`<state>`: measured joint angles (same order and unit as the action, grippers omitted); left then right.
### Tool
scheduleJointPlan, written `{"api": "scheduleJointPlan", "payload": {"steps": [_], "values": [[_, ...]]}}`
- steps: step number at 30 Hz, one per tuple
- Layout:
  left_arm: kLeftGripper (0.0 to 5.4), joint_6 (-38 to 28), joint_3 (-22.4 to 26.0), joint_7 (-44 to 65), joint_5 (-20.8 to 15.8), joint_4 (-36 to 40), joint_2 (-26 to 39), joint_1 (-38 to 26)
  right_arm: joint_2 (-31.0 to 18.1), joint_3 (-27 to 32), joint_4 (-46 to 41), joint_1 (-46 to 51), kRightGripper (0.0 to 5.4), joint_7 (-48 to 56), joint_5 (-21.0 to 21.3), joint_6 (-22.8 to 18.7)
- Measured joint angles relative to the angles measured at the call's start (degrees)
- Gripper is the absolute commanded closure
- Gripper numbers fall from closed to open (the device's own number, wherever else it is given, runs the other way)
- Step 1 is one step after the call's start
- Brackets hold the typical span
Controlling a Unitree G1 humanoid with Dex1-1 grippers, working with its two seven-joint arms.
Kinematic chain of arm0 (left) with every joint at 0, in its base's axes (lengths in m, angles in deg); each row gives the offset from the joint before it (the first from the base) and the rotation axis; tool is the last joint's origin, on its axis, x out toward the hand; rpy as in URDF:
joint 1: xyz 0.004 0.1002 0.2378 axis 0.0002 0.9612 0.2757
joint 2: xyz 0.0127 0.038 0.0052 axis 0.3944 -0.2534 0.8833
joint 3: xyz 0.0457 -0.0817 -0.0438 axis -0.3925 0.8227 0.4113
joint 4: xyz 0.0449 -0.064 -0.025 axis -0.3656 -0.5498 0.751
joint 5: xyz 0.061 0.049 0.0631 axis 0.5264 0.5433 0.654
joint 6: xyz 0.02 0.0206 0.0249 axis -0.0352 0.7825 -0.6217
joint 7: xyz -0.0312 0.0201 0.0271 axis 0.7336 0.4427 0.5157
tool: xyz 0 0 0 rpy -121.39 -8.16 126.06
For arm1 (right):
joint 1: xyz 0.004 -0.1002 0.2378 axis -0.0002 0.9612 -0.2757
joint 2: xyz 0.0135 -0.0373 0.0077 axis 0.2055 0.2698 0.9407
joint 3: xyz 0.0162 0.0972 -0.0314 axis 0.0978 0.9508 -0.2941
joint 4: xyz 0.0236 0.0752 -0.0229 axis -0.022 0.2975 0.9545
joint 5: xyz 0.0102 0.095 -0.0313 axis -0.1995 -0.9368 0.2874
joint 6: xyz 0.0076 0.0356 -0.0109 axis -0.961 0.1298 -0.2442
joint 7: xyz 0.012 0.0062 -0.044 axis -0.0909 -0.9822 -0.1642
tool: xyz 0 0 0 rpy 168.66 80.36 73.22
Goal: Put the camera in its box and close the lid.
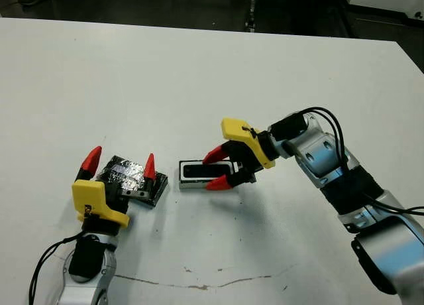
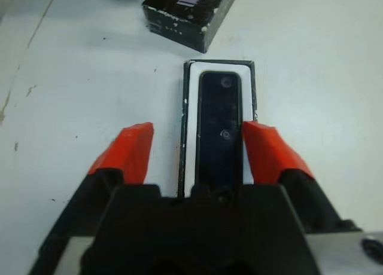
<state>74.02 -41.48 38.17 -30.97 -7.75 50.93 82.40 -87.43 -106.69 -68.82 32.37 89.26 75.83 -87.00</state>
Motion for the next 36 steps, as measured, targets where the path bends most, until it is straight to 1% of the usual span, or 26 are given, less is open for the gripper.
{"api": "scheduleJointPlan", "payload": {"steps": [5,7,10,13,16,20,23,26,29,31,33,36], "values": [[0.00,0.0,0.0,0.0,0.0,0.0,0.0,0.0,-0.9,1.9,1.0,0.0,0.23,-0.1,-0.3,-0.1],[0.00,0.0,0.0,0.0,0.1,0.0,0.0,0.0,-1.2,3.0,1.0,-0.1,0.01,0.2,-0.8,-0.1],[0.00,0.0,0.0,0.0,0.1,0.0,0.0,0.0,-1.9,5.3,0.4,-0.5,0.01,0.6,-2.1,-0.3],[0.00,0.0,0.1,0.0,0.0,0.0,0.0,0.0,-3.5,8.9,-1.4,-1.0,0.01,0.7,-4.4,-2.1],[0.00,0.0,0.2,0.1,0.0,0.0,0.0,0.0,-4.9,12.4,-3.2,-0.9,0.01,0.4,-6.9,-2.9],[0.00,0.0,0.2,0.2,0.1,-0.1,0.0,0.0,-6.6,17.9,-9.0,1.0,0.01,-3.5,-10.3,-6.3],[0.00,0.0,0.2,0.3,0.1,-0.1,0.1,0.0,-7.2,23.1,-14.1,5.6,0.01,-8.8,-13.5,-8.7],[0.00,0.0,0.3,0.3,0.1,0.0,0.1,0.1,-7.1,29.0,-20.6,12.6,0.30,-17.5,-15.2,-9.9],[0.00,0.1,0.6,0.4,0.1,0.4,0.3,0.3,-5.5,34.4,-27.3,21.9,0.76,-28.1,-15.0,-8.8],[0.00,0.1,0.9,0.5,0.0,0.5,0.4,0.3,-4.5,36.4,-30.8,27.4,1.08,-32.8,-15.0,-8.2],[0.00,0.1,1.2,0.8,-0.2,0.5,0.5,0.2,-3.5,38.5,-34.1,32.4,1.41,-36.2,-15.3,-7.7],[0.00,0.1,1.3,1.0,-0.7,0.6,0.6,0.1,-2.3,41.3,-38.2,40.1,1.90,-38.8,-17.0,-5.8]]}}
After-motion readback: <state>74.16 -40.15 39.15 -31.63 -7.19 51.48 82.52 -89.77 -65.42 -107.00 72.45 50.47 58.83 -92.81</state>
